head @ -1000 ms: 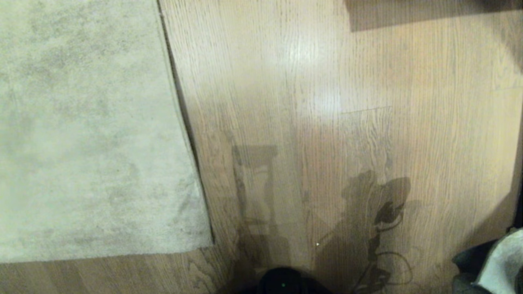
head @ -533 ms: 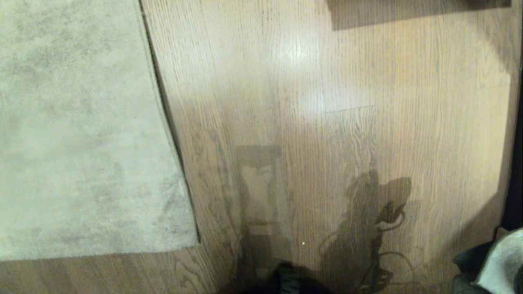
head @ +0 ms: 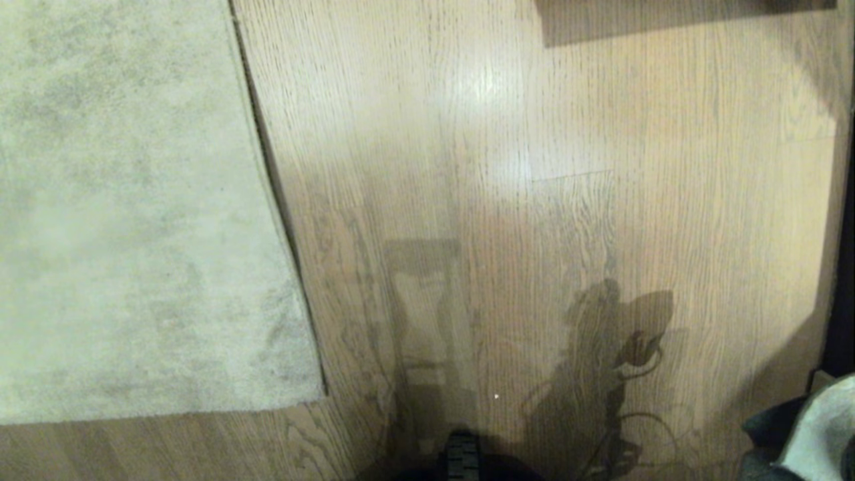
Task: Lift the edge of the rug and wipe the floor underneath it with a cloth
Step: Put down the rag
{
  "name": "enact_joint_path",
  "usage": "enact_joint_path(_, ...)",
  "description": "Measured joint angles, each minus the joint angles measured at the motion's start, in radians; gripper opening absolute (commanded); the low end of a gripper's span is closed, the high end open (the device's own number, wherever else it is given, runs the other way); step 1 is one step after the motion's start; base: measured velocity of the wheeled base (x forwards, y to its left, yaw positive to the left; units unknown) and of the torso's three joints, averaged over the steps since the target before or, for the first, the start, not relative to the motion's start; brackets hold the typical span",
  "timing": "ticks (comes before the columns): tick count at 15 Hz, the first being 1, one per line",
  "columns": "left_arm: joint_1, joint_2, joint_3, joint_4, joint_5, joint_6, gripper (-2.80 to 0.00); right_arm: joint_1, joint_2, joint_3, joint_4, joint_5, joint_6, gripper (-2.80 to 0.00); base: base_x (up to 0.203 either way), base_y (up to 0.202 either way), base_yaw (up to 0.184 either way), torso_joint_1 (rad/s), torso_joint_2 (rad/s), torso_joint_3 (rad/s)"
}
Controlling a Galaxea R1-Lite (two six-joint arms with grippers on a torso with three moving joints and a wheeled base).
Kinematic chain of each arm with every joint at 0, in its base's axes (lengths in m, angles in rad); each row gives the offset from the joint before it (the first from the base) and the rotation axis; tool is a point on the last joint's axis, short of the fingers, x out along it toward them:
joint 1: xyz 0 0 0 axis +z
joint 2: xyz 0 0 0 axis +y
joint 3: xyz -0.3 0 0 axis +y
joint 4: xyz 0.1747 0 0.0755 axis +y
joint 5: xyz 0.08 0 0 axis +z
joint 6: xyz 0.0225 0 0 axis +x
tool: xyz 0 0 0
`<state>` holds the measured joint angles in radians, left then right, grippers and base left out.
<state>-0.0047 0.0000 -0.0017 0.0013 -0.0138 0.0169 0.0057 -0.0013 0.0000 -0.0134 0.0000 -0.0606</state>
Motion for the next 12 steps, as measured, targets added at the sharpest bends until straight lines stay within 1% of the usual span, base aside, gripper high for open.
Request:
enact_joint_path(5,0.0,0.0,0.0,-0.001,0.0,0.0,-2.8,0.0,0.0,0.0,0.002,0.0,0.005,-2.8,0.0,0.0,0.0,0.0,0.0,0.0)
enact_joint_path(7,0.0,0.0,0.0,-0.001,0.001,0.0,-2.8,0.0,0.0,0.0,0.004,-0.001,0.029,-2.8,0.0,0.0,0.0,0.0,0.0,0.0)
enact_joint_path(9,0.001,0.0,0.0,-0.001,0.0,0.0,-2.8,0.002,0.0,0.0,0.001,0.0,0.033,-2.8,-0.002,-0.008,0.078,0.001,0.0,0.009)
enact_joint_path(12,0.0,0.0,0.0,0.001,0.001,0.001,-2.8,0.0,0.0,0.0,0.0,0.0,0.073,-2.8,-0.001,-0.005,0.137,-0.001,0.0,0.007)
